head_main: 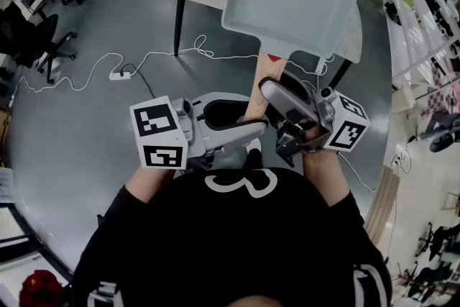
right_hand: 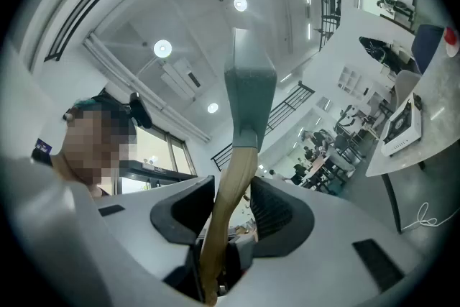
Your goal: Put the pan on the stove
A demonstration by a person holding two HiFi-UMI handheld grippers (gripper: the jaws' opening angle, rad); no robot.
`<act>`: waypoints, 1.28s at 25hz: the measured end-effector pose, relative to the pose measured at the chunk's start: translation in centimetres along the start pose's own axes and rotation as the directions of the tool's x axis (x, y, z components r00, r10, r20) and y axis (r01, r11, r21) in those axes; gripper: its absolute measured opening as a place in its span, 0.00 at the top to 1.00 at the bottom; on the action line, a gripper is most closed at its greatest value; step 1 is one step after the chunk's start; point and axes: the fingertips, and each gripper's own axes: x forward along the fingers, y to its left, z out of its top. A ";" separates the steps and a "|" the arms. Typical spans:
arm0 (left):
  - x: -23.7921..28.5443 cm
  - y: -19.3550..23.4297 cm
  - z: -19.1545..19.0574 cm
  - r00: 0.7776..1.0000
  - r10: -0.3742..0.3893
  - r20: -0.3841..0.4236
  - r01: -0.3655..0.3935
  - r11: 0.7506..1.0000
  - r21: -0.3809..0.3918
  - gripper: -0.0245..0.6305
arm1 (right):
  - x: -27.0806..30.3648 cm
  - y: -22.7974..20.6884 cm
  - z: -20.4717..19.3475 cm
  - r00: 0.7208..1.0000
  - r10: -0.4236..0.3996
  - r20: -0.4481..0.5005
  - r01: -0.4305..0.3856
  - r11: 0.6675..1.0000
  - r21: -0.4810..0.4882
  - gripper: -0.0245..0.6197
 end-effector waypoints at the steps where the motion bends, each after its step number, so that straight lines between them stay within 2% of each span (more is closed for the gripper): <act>1: 0.1 0.0 0.1 1.000 -0.001 -0.001 0.001 1.000 0.000 0.74 | 0.0 0.0 0.1 1.000 0.001 0.002 -0.001 1.000 0.000 0.72; 22: -1.7 -1.5 2.0 0.999 0.022 0.043 -0.023 0.999 0.036 0.74 | 2.2 1.8 0.3 0.999 0.028 -0.026 -0.028 1.000 -0.003 0.72; 32: -2.7 0.9 1.8 0.999 0.034 0.031 -0.035 0.999 0.024 0.74 | 3.9 -0.1 -0.3 0.998 0.015 -0.059 -0.018 0.999 -0.040 0.72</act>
